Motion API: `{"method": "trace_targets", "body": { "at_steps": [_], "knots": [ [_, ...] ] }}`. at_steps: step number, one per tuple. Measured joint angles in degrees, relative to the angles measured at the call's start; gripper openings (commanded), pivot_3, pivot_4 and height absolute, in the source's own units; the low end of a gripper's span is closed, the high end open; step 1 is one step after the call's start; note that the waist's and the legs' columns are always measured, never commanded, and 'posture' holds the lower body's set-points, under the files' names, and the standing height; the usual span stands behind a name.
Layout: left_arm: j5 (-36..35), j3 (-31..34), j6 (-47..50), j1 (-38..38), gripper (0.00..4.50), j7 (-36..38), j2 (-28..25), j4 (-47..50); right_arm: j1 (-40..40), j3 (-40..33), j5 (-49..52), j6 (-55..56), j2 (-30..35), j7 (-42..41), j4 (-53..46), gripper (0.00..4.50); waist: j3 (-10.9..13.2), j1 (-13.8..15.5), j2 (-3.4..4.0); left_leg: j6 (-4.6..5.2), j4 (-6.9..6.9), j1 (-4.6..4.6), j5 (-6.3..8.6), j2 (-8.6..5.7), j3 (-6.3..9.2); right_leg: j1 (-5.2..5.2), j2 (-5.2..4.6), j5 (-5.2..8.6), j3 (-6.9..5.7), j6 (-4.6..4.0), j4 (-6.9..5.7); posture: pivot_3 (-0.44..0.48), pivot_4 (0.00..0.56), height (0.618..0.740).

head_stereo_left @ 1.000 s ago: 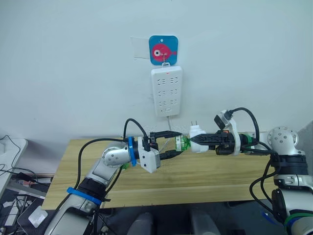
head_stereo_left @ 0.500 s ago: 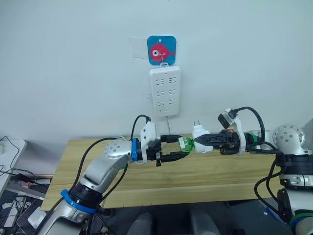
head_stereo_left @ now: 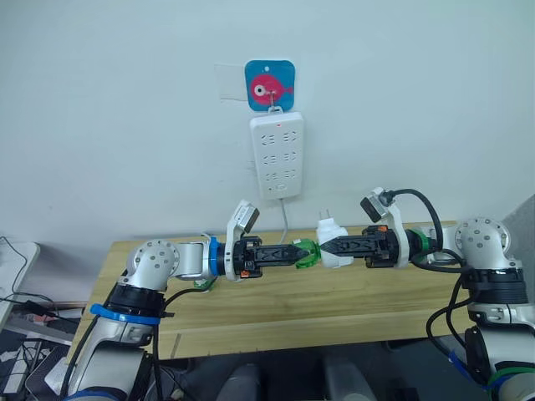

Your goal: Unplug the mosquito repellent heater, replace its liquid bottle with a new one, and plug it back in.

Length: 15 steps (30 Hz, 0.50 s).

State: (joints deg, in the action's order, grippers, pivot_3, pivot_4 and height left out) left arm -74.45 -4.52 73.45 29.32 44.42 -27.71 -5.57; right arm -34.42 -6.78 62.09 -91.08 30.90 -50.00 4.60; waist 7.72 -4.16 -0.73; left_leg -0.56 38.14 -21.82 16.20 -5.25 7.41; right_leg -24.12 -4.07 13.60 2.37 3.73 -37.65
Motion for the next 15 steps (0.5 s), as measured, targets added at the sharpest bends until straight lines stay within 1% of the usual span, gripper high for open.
{"method": "trace_targets", "body": {
  "at_steps": [1, 3, 5, 6, 9, 12, 13, 15],
  "knots": [
    [0.50, 0.17, 0.00, -0.02, 2.96, 0.00, 0.33, 0.18, 0.16, -0.27, 0.00, -0.14, 0.00, 0.06, 0.00, 3.00, 0.00, 0.00, 0.00, 0.00, -0.01, 0.00, 0.00, 0.00, -0.01, 0.00, -0.01, 0.00, 0.01, 0.00, 0.02, -0.109, 0.154, 0.740],
    [1.51, 0.84, -0.23, -0.07, 3.46, -0.15, 0.63, 0.39, 0.47, -0.50, -0.07, -0.57, 0.04, 0.39, 0.00, 3.00, 0.00, 0.01, 0.00, 0.00, -0.02, 0.00, 0.00, 0.01, -0.01, -0.01, -0.02, 0.00, 0.02, 0.00, 0.02, -0.107, 0.155, 0.740],
    [2.26, 2.32, -0.29, -0.18, 4.16, -0.02, 0.64, 0.53, 1.13, -0.97, -0.07, -0.87, 0.04, 0.59, 0.00, 3.00, 0.02, 0.04, 0.01, 0.00, -0.02, 0.00, 0.00, 0.02, -0.02, -0.01, -0.02, 0.00, 0.03, 0.00, 0.02, -0.108, 0.156, 0.740],
    [2.56, 2.77, -0.31, -0.19, 4.40, 0.00, 0.63, 0.58, 1.27, -1.03, -0.07, -0.91, 0.04, 0.65, 0.00, 3.00, 0.02, 0.05, 0.01, 0.01, -0.02, 0.00, 0.00, 0.01, -0.02, -0.01, -0.02, 0.00, 0.03, 0.00, 0.01, -0.110, 0.155, 0.740],
    [3.83, 4.79, -0.77, -0.69, 4.46, 0.01, 0.26, 0.84, 1.33, -1.49, -0.07, -0.91, -0.40, 1.30, 0.22, 3.00, 0.02, 0.03, 0.01, 0.01, -0.03, 0.00, 0.01, 0.02, -0.03, -0.02, -0.02, 0.00, 0.04, 0.00, 0.02, -0.110, 0.156, 0.740],
    [5.35, 6.40, -1.63, -2.49, 4.46, 0.89, -2.01, 2.33, 1.39, -2.64, -0.07, -0.92, -1.05, 1.69, 1.01, 3.00, 0.05, -0.03, 0.02, 0.00, -0.05, 0.00, 0.01, 0.02, -0.04, -0.03, -0.02, 0.00, 0.05, -0.01, 0.04, -0.109, 0.157, 0.740],
    [6.61, 6.49, -2.84, -4.18, 4.46, 2.14, -3.75, 4.71, 1.30, -3.27, -0.06, -0.93, -1.22, 1.82, 2.01, 3.00, 0.07, -0.11, 0.02, 0.00, -0.06, 0.00, 0.01, 0.02, -0.05, -0.04, -0.03, 0.00, 0.07, -0.01, 0.04, -0.098, 0.164, 0.740],
    [11.74, 5.78, -8.01, -8.35, 4.46, 6.02, -8.48, 11.57, 1.32, -4.60, -0.07, -0.94, -1.21, 2.39, 3.82, 3.00, 0.25, -0.33, 0.07, -0.01, -0.12, 0.00, 0.01, 0.03, -0.12, -0.05, -0.04, -0.01, 0.12, -0.06, 0.11, -0.082, 0.165, 0.740]
  ]
}}
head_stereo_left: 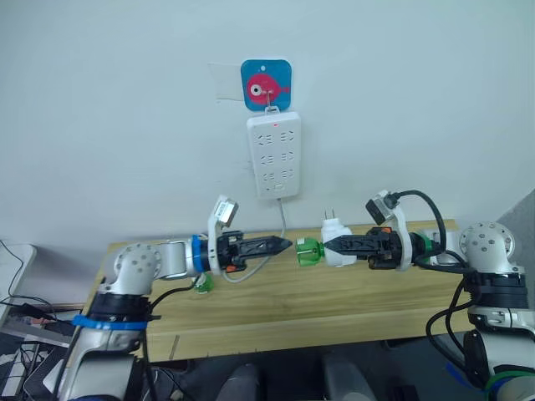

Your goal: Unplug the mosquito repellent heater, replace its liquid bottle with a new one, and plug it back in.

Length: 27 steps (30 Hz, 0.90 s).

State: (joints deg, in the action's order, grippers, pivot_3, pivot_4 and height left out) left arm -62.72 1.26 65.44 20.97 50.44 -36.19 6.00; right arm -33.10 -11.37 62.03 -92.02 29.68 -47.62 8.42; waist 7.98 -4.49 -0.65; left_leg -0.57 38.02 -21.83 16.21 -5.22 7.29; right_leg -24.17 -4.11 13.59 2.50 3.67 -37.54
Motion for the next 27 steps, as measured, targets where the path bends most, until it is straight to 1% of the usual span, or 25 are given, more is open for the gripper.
{"method": "trace_targets", "body": {
  "at_steps": [1, 2, 3, 4, 5, 7, 10, 12, 14, 18, 22, 27],
  "knots": [
    [3.77, -0.86, -4.30, -1.66, 4.46, 1.99, -1.81, 3.79, -0.05, -0.68, -0.01, -0.01, 0.06, 0.31, 1.06, 3.00, 0.12, 0.12, 0.08, 0.00, -0.01, -0.01, 0.00, -0.01, -0.02, 0.01, -0.03, -0.03, 0.00, -0.05, 0.07, -0.077, 0.165, 0.740],
    [7.25, -1.78, -8.94, -2.89, 4.46, 3.59, -2.44, 6.49, -0.12, -0.94, -0.02, -0.02, 0.12, 0.36, 1.56, 3.00, 0.19, 0.31, 0.18, 0.00, -0.03, -0.01, 0.00, 0.00, -0.02, 0.06, -0.04, -0.07, -0.01, -0.12, 0.19, -0.077, 0.165, 0.740],
    [13.86, -3.85, -17.97, -4.42, 4.46, 5.36, -2.68, 9.32, -0.35, -0.96, -0.02, -0.02, 0.08, 0.41, 2.21, 3.00, 0.28, 0.67, 0.33, 0.00, -0.08, 0.00, 0.00, 0.02, -0.06, 0.13, -0.04, -0.17, -0.04, -0.24, 0.40, -0.074, 0.164, 0.740],
    [21.61, -6.21, -28.99, -5.95, 4.46, 6.79, -2.54, 10.25, -0.71, -0.94, -0.01, -0.02, 0.04, 0.44, 2.80, 3.00, 0.35, 1.02, 0.44, -0.02, -0.09, -0.01, -0.01, 0.04, -0.16, 0.13, -0.04, -0.22, -0.04, -0.31, 0.51, -0.073, 0.165, 0.740],
    [29.38, -8.20, -40.96, -7.39, 4.46, 7.78, -1.73, 9.49, -1.08, -0.96, -0.02, -0.02, 0.05, 0.46, 3.25, 3.00, 0.39, 1.31, 0.50, -0.03, -0.11, -0.01, -0.02, 0.07, -0.24, 0.12, -0.04, -0.24, -0.01, -0.34, 0.56, -0.073, 0.165, 0.740],
    [41.44, -9.99, -62.24, -8.40, 4.46, 7.34, 1.67, 5.03, -1.73, -0.96, -0.03, -0.02, 0.07, 0.48, 3.58, 3.00, 0.42, 2.08, 0.49, -0.01, -0.07, -0.06, -0.01, 0.13, -0.27, 0.12, -0.08, -0.28, -0.03, -0.37, 0.61, -0.074, 0.164, 0.740],
    [52.71, -10.63, -85.82, -7.70, 4.46, 5.02, 5.27, -2.58, -2.46, -0.93, 0.00, -0.03, -0.07, 0.58, 4.12, 3.00, 0.43, 2.80, 0.47, 0.01, -0.06, -0.10, 0.00, 0.17, -0.25, 0.12, -0.09, -0.31, -0.02, -0.35, 0.62, -0.077, 0.162, 0.740],
    [57.47, -10.76, -96.24, -6.59, 4.46, 3.41, 6.83, -7.00, -2.50, -0.82, 0.10, -0.03, -0.13, 0.86, 4.24, 3.00, 0.43, 2.84, 0.48, 0.02, -0.06, -0.12, 0.01, 0.17, -0.24, 0.11, -0.09, -0.33, -0.04, -0.32, 0.60, -0.077, 0.162, 0.740],
    [60.84, -11.03, -104.38, -4.28, 4.46, 1.15, 9.03, -11.50, -2.51, -0.43, 0.78, -0.03, -0.17, 1.41, 4.22, 3.00, 0.44, 2.91, 0.46, 0.03, -0.04, -0.17, 0.01, 0.14, -0.20, 0.09, -0.09, -0.37, -0.12, -0.25, 0.60, -0.085, 0.158, 0.740],
    [63.94, -12.32, -113.60, 0.57, 4.46, -1.07, 10.57, -17.58, -2.42, 0.12, 2.63, -0.03, -0.17, 1.99, 3.61, 3.00, 0.44, 2.67, 0.46, 0.05, -0.03, -0.17, 0.01, 0.12, -0.21, 0.08, -0.08, -0.38, -0.13, -0.21, 0.56, -0.088, 0.156, 0.740],
    [65.19, -14.60, -118.09, 3.53, 4.46, -1.63, 11.35, -22.09, -2.21, 0.42, 4.42, -0.03, -0.36, 3.19, 2.95, 3.00, 0.43, 2.40, 0.46, 0.07, -0.02, -0.14, 0.00, 0.12, -0.21, 0.07, -0.04, -0.38, -0.12, -0.20, 0.50, -0.096, 0.148, 0.740],
    [65.38, -16.11, -120.78, 4.70, 4.46, -2.58, 11.42, -24.57, -2.04, 0.90, 5.26, -0.03, -0.54, 4.38, 2.89, 3.00, 0.43, 1.98, 0.47, 0.10, 0.01, -0.14, -0.01, 0.14, -0.20, 0.06, 0.00, -0.39, -0.13, -0.18, 0.43, -0.100, 0.146, 0.740]
  ]
}}
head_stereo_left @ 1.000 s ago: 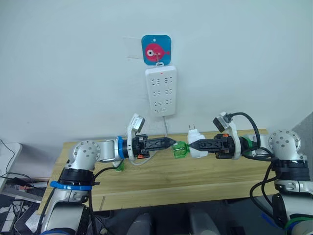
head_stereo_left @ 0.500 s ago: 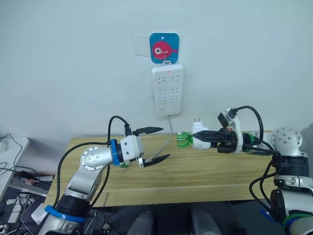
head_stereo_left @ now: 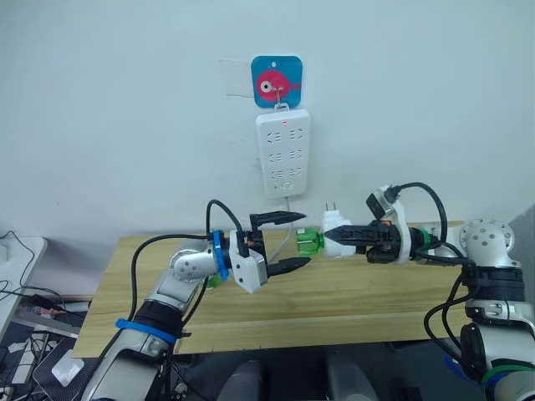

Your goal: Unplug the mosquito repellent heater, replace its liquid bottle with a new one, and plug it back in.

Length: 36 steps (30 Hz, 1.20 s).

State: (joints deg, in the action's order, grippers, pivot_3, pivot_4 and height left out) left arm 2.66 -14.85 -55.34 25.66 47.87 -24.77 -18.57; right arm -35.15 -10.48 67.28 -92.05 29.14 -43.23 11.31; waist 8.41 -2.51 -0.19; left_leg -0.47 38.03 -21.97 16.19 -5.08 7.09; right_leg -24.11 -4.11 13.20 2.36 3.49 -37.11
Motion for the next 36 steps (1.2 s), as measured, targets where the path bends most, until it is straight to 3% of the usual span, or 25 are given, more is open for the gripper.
{"method": "trace_targets", "body": {
  "at_steps": [2, 5, 10, 17, 22, 25, 28, 32, 36],
  "knots": [
    [0.00, -0.65, -0.32, 0.43, 4.46, -0.32, 0.00, -0.12, 0.10, 0.01, 0.96, 0.00, 0.00, 0.41, -0.04, 3.00, 0.00, -0.21, 0.00, 0.01, 0.02, 0.00, -0.01, -0.01, 0.01, 0.01, 0.01, -0.01, 0.00, 0.03, 0.00, -0.099, 0.145, 0.740],
    [-0.08, -0.94, -0.51, 1.25, 3.88, -0.86, -0.03, -0.11, 0.25, 0.04, 1.61, 0.00, -0.01, 0.96, -0.28, 3.00, 0.00, -0.48, 0.00, 0.02, 0.02, 0.00, -0.01, -0.02, 0.00, 0.02, 0.02, -0.03, 0.01, 0.06, 0.00, -0.096, 0.143, 0.740],
    [-0.26, -2.66, -1.22, 1.23, 2.30, -0.86, -0.56, -0.09, 0.26, 0.03, 2.10, 0.00, -0.01, 1.40, -0.31, 3.00, 0.00, -0.67, 0.00, 0.03, 0.02, 0.00, -0.02, -0.02, 0.01, 0.01, 0.02, -0.04, 0.01, 0.07, 0.01, -0.092, 0.143, 0.740],
    [-5.65, -4.52, 6.39, -0.28, 2.23, 1.69, -1.97, 3.88, 0.24, 0.12, 2.13, 0.00, -0.07, 1.84, -0.31, 3.00, 0.00, -0.75, 0.00, 0.04, 0.01, 0.00, -0.02, -0.02, 0.01, 0.00, 0.04, -0.03, 0.01, 0.07, 0.01, -0.087, 0.149, 0.740],
    [-22.26, -6.17, 39.33, -4.65, 2.23, 5.67, -4.49, 19.21, 0.31, 0.39, 2.09, 0.03, 1.04, 1.33, -0.67, 3.00, 0.02, -0.90, -0.02, 0.07, 0.03, -0.01, -0.02, -0.02, 0.09, 0.02, 0.09, -0.01, -0.04, 0.10, -0.03, -0.083, 0.157, 0.740],
    [-40.96, -5.34, 68.47, -3.69, 2.23, 4.06, -8.10, 29.53, 0.64, 1.07, 3.47, 0.40, 3.41, -0.74, -3.60, 3.00, 0.10, -0.93, -0.03, 0.09, 0.03, 0.01, -0.02, -0.02, 0.15, 0.05, 0.23, 0.04, -0.08, 0.18, -0.07, -0.080, 0.160, 0.740],
    [-64.14, -1.37, 94.33, -1.91, 2.23, -0.65, -11.26, 31.34, 0.84, 2.75, 3.78, 0.19, 3.85, -2.34, -5.96, 3.00, 0.13, -1.42, -0.07, 0.09, 0.03, 0.05, -0.02, 0.05, 0.19, 0.06, 0.41, 0.07, -0.07, 0.22, -0.09, -0.085, 0.163, 0.740],
    [-84.15, 2.82, 112.81, -0.91, 2.23, -8.37, -10.96, 26.17, 1.03, 3.94, 3.80, 0.01, 3.56, -3.36, -7.27, 3.00, 0.30, -1.79, -0.18, 0.08, 0.04, 0.05, -0.03, 0.13, 0.20, 0.05, 0.52, 0.08, -0.04, 0.23, -0.08, -0.091, 0.168, 0.740],
    [-90.21, 4.61, 120.13, -0.36, 2.23, -10.33, -10.91, 22.68, 1.04, 5.00, 3.72, 0.13, 3.10, -3.69, -7.97, 3.00, 0.42, -1.81, -0.25, 0.05, 0.04, 0.06, -0.03, 0.23, 0.15, 0.04, 0.59, 0.08, -0.01, 0.18, -0.06, -0.100, 0.175, 0.740]
  ]
}}
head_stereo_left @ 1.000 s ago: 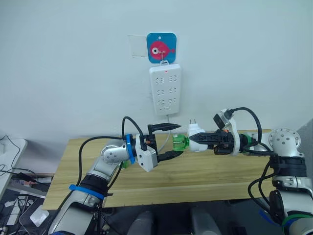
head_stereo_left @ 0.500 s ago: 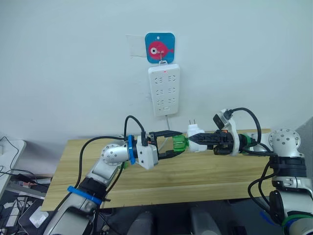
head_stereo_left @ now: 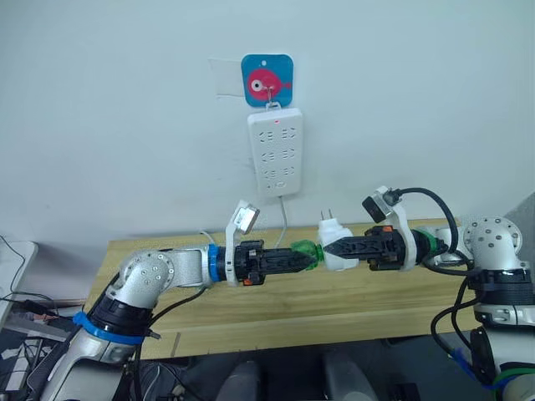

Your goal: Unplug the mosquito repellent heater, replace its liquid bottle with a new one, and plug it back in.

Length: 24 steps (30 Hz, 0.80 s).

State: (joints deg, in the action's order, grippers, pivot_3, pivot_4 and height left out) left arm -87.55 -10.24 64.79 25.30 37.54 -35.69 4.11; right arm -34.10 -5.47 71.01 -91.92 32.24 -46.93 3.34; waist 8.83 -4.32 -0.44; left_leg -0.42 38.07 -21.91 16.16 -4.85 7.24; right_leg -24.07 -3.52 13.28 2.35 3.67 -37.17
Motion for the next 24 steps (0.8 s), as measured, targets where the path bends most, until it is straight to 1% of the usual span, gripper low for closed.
{"method": "trace_targets", "body": {
  "at_steps": [3, 6, 8, 10, 13, 17, 19, 21, 24],
  "knots": [
    [-1.56, 0.83, 2.84, 0.12, 2.23, -0.60, 0.09, -1.10, 0.15, 0.12, -0.03, 0.01, -0.23, 0.04, -0.60, 3.00, 0.13, 0.03, -0.02, -0.01, 0.00, -0.01, 0.00, 0.06, -0.02, -0.01, 0.02, -0.01, 0.00, -0.03, 0.03, -0.104, 0.177, 0.740],
    [1.10, 4.12, 3.89, -1.81, 2.23, 0.17, -2.34, -1.80, 1.94, -2.93, -1.25, 0.20, 3.90, 0.77, 0.96, 3.00, 0.19, 0.14, -0.02, -0.02, -0.02, -0.01, 0.00, 0.06, -0.09, -0.01, 0.03, 0.00, 0.04, -0.06, 0.07, -0.105, 0.179, 0.740],
    [2.30, 5.60, 4.17, -2.47, 2.23, 0.17, -1.77, -1.88, 2.00, -4.77, -2.26, 0.52, 4.70, 1.03, 1.62, 3.00, 0.24, 0.26, -0.03, -0.02, -0.02, -0.01, 0.00, 0.09, -0.18, -0.03, 0.02, -0.03, 0.11, -0.09, 0.08, -0.103, 0.180, 0.740],
    [2.46, 6.03, 4.89, -2.53, 2.23, 0.28, -0.67, -1.50, 1.99, -5.15, -2.39, 0.59, 4.75, 1.05, 1.78, 3.00, 0.31, 0.48, -0.13, -0.02, -0.02, 0.00, 0.01, 0.21, -0.22, -0.02, 0.02, -0.06, 0.11, -0.14, 0.12, -0.099, 0.182, 0.740],
    [2.93, 6.72, 5.55, -3.27, 2.23, 0.46, -0.52, -1.13, 1.99, -5.71, -3.17, 0.66, 5.53, 1.08, 3.04, 3.00, 0.39, 0.50, -0.13, -0.03, -0.03, 0.01, 0.02, 0.30, -0.25, -0.04, 0.02, -0.07, 0.11, -0.16, 0.11, -0.095, 0.185, 0.740],
    [4.43, 8.94, 6.02, -4.79, 2.23, 0.60, -0.57, -0.33, 2.36, -4.97, -8.50, 3.72, 10.35, 0.57, 6.12, 3.00, 0.60, 0.87, -0.15, -0.04, -0.04, 0.00, 0.02, 0.29, -0.26, -0.04, 0.03, -0.06, 0.10, -0.17, 0.14, -0.083, 0.194, 0.740],
    [5.00, 10.07, 5.98, -5.43, 2.23, 0.63, -0.51, 0.28, 4.15, -1.47, -13.13, 8.15, 14.86, -2.27, 7.14, 3.00, 0.74, 1.08, -0.17, -0.04, -0.04, 0.00, 0.02, 0.29, -0.28, -0.02, 0.03, -0.06, 0.10, -0.17, 0.17, -0.078, 0.199, 0.740],
    [5.56, 11.00, 5.94, -6.60, 2.23, 0.63, -0.51, 0.93, 5.56, 4.05, -19.79, 13.73, 19.05, -4.86, 8.93, 3.00, 0.87, 1.08, -0.18, -0.04, -0.04, 0.00, 0.02, 0.28, -0.30, -0.03, 0.06, -0.06, 0.10, -0.16, 0.18, -0.069, 0.203, 0.740],
    [6.32, 11.25, 5.96, -8.02, 2.23, 0.59, 0.59, 2.55, 5.34, 12.86, -33.25, 24.37, 20.72, -3.85, 16.73, 3.00, 1.10, 1.16, -0.26, -0.05, -0.02, 0.03, 0.01, 0.29, -0.41, -0.04, 0.05, -0.06, 0.16, -0.16, 0.18, -0.056, 0.206, 0.740]
  ]
}}
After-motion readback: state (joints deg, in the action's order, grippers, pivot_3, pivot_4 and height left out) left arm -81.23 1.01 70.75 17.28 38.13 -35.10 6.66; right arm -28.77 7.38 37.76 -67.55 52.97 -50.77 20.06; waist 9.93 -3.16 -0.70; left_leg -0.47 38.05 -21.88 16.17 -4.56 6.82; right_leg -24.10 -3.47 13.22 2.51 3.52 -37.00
